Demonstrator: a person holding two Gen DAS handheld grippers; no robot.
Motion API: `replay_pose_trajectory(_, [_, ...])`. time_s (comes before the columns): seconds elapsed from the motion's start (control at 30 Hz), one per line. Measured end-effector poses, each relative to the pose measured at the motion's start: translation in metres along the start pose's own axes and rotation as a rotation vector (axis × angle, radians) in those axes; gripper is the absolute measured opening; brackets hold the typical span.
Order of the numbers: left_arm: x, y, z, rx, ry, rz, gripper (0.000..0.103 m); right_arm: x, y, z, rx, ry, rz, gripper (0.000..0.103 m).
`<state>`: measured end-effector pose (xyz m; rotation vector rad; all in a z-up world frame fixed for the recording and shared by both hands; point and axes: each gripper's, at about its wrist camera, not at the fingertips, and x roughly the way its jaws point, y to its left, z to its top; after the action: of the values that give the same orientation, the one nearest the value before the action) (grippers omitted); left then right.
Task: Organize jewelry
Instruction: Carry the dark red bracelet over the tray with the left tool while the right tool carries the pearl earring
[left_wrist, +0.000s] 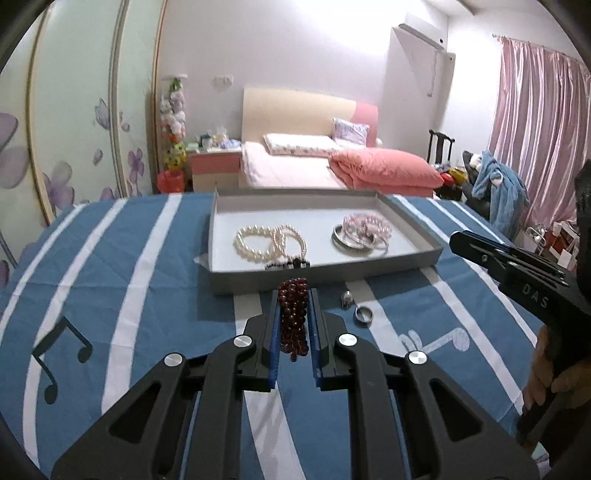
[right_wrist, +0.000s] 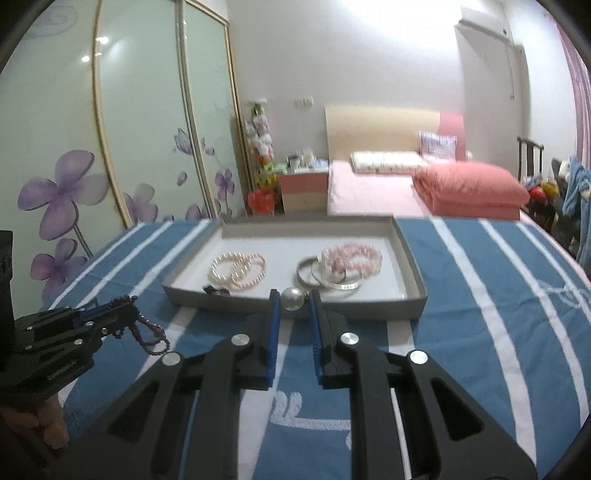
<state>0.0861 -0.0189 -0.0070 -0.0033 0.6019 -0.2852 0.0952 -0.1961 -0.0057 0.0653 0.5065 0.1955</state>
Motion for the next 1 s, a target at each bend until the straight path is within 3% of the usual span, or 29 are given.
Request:
replay_pose_trajectory(0.4, [-0.028, -0.020, 0.015, 0.030, -0.178, 0.086, 0.014, -0.033, 0.015, 0.010, -0.035, -0.179, -0.020, 0.016])
replay_pose_trajectory(0.63, [-0.024, -0.021, 0.019, 0.022, -0.200, 0.128, 0.014, -0.042, 0.019, 0.012, -0.058, -0.257, -0.073, 0.016])
replay_pose_trajectory(1.0, [-0.025, -0.025, 0.020, 0.031, -0.226, 0.163, 0.014, -0.040, 0.011, 0.015, -0.050, -0.284, -0.113, 0.016])
